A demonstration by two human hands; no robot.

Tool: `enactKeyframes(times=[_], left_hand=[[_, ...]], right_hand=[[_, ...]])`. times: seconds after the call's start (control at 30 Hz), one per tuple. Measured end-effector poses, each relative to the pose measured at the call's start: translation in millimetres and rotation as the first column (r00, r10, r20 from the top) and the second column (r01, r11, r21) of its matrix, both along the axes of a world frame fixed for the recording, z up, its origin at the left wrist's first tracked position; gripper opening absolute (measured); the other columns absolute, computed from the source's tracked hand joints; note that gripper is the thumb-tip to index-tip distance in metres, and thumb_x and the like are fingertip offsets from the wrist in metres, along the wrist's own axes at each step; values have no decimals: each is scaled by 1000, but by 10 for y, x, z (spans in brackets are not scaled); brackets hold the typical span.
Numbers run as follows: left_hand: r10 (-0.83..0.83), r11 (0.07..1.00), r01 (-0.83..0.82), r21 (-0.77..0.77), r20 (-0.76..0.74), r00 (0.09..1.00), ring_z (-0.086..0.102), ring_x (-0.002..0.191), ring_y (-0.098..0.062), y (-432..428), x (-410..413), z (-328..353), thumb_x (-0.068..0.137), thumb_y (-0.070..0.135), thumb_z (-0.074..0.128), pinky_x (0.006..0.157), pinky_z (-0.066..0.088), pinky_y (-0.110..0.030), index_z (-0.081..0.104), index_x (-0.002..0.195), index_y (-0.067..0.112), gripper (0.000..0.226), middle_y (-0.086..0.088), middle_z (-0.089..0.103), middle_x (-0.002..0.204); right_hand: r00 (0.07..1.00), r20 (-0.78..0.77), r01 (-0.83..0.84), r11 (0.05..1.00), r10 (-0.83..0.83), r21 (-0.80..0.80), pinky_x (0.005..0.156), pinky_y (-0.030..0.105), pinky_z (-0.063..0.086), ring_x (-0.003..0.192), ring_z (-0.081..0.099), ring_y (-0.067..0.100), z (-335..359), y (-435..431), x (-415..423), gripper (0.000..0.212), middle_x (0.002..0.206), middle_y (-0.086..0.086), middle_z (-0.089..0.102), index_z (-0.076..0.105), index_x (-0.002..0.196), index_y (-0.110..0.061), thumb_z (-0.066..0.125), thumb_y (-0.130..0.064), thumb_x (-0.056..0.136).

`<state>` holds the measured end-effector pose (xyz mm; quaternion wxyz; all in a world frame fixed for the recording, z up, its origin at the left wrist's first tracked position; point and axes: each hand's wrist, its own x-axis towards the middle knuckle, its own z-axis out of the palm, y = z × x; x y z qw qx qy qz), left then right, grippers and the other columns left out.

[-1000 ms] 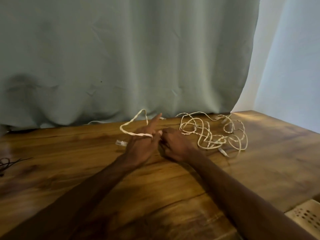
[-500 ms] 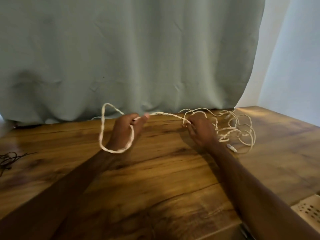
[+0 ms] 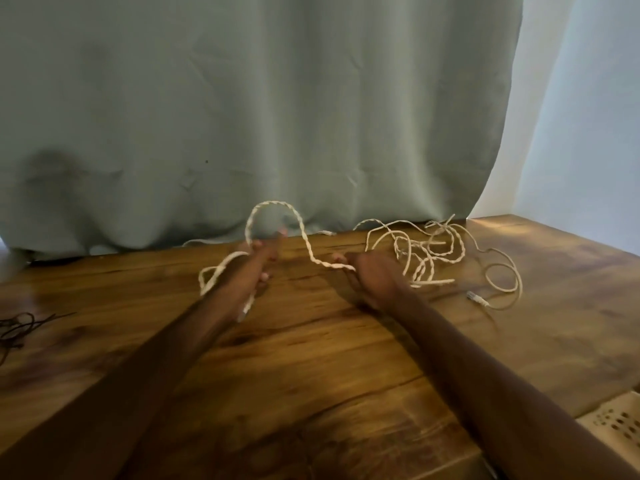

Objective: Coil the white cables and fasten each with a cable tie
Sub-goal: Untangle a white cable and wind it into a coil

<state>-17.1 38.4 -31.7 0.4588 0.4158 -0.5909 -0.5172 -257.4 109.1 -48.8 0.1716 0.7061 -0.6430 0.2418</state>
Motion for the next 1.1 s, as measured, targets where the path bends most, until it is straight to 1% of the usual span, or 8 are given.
enactKeyframes(times=[0.13,0.27,0.33,0.43,0.53,0.63,0.77,1.1], left_hand=[[-343,939,343,22,92,935,74,84,-11,341,-351,-87,76,30,92,71,58,-23,60,128,12,64,-8,78,102],[-429,897,431,-101,39,903,71,114,-24,393,-475,-115,83,-2,79,95,59,-38,67,123,11,43,-11,75,118],[-477,851,490,-188,112,872,68,119,-23,402,-503,-129,85,-12,71,97,58,-35,68,122,9,43,-10,73,122],[-482,819,510,-264,167,860,72,106,-15,490,-566,-151,84,-1,80,90,57,-26,73,115,9,34,-2,76,112],[-273,904,294,-311,111,956,71,69,-2,569,-638,-62,95,12,70,66,50,-14,79,94,8,10,6,78,80],[-71,963,67,-260,-5,997,52,41,2,450,-533,44,105,10,53,42,37,-13,72,88,12,25,-1,69,70],[157,977,-173,-122,-127,979,47,38,0,135,-239,58,108,41,45,38,36,-14,59,80,19,38,6,57,56],[390,920,-349,177,-350,852,37,31,0,-428,470,53,109,46,40,31,25,-14,49,78,24,38,10,46,56]], right_hand=[[974,140,-168,984,175,-66,56,34,42,66,66,27,-32,121,189,51,72,11,69,64,76,-9,41,-46,102],[890,372,-310,948,265,66,58,7,38,62,59,-14,51,253,263,12,59,-32,61,68,93,-13,58,-11,98],[871,438,-321,933,222,165,61,3,42,67,59,-22,27,178,183,29,61,-42,60,61,93,-22,57,6,96],[895,406,-266,950,182,161,64,32,55,72,66,13,-126,33,15,7,78,-6,70,68,86,-7,65,-11,91],[922,320,-261,960,216,103,64,16,47,68,57,3,-139,14,16,4,77,-7,63,67,81,-10,66,-8,84],[969,247,-33,972,-26,231,67,33,52,72,64,17,-4,37,-50,18,79,-1,70,73,78,-18,66,-31,88],[947,55,302,935,-317,188,75,35,49,89,70,28,46,60,-337,34,91,1,75,79,100,-28,58,-54,93],[905,195,397,915,-379,-68,90,46,42,93,68,40,50,211,-771,58,87,17,74,75,85,-15,41,-58,102]])
